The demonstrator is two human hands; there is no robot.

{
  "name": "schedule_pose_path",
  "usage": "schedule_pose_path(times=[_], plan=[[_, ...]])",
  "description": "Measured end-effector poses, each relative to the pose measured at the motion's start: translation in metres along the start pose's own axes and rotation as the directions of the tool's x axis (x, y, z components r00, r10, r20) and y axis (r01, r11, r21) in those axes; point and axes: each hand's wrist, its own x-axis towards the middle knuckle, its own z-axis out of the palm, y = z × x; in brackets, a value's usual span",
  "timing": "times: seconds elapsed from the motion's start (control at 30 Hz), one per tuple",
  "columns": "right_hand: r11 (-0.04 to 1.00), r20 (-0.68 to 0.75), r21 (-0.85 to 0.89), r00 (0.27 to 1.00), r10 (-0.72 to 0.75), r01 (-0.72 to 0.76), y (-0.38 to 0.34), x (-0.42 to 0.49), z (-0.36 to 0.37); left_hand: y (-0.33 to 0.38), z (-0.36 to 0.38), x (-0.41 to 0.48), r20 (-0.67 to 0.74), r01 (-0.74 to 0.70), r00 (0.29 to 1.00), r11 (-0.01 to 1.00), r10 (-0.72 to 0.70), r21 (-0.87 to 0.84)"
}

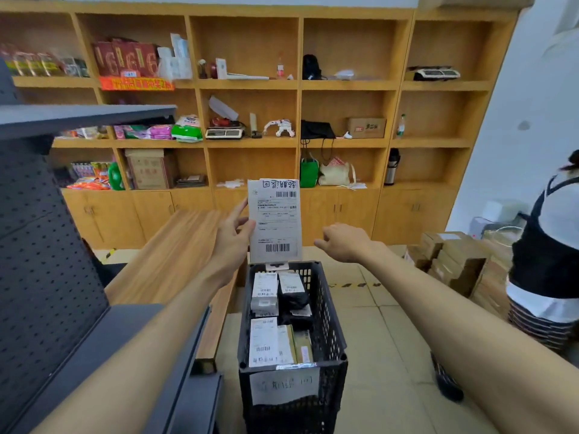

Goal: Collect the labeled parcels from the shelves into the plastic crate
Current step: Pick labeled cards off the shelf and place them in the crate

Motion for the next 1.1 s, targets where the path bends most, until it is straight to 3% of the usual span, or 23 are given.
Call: schedule_pose_path(times=[0.53, 0.8, 0.87, 0.97, 1.1], plan=[[0.995, 0.11, 0.1, 0.993, -0.042, 0.031, 0.086, 0.215, 0.078, -0.129, 0.082, 0.173, 0.005, 0.189, 0.982, 0.98, -0.19, 0.062], [0.929, 0.231, 0.369, 0.97, -0.076, -0.014, 0.105, 0.272, 0.154, -0.207, 0.118, 0.199, 0.025, 0.369, 0.929, 0.928, -0.37, 0.042], [0.874, 0.255, 0.483, 0.964, -0.078, -0.057, 0.105, 0.281, 0.17, -0.228, 0.122, 0.204, 0.031, 0.407, 0.913, 0.913, -0.408, 0.034], [0.699, 0.295, 0.695, 0.954, -0.062, -0.17, 0.098, 0.289, 0.194, -0.256, 0.129, 0.207, 0.036, 0.451, 0.891, 0.892, -0.452, 0.022], [0.564, 0.376, 0.766, 0.926, -0.005, -0.309, 0.087, 0.297, 0.235, -0.303, 0.133, 0.21, -0.021, 0.536, 0.844, 0.843, -0.535, 0.04]])
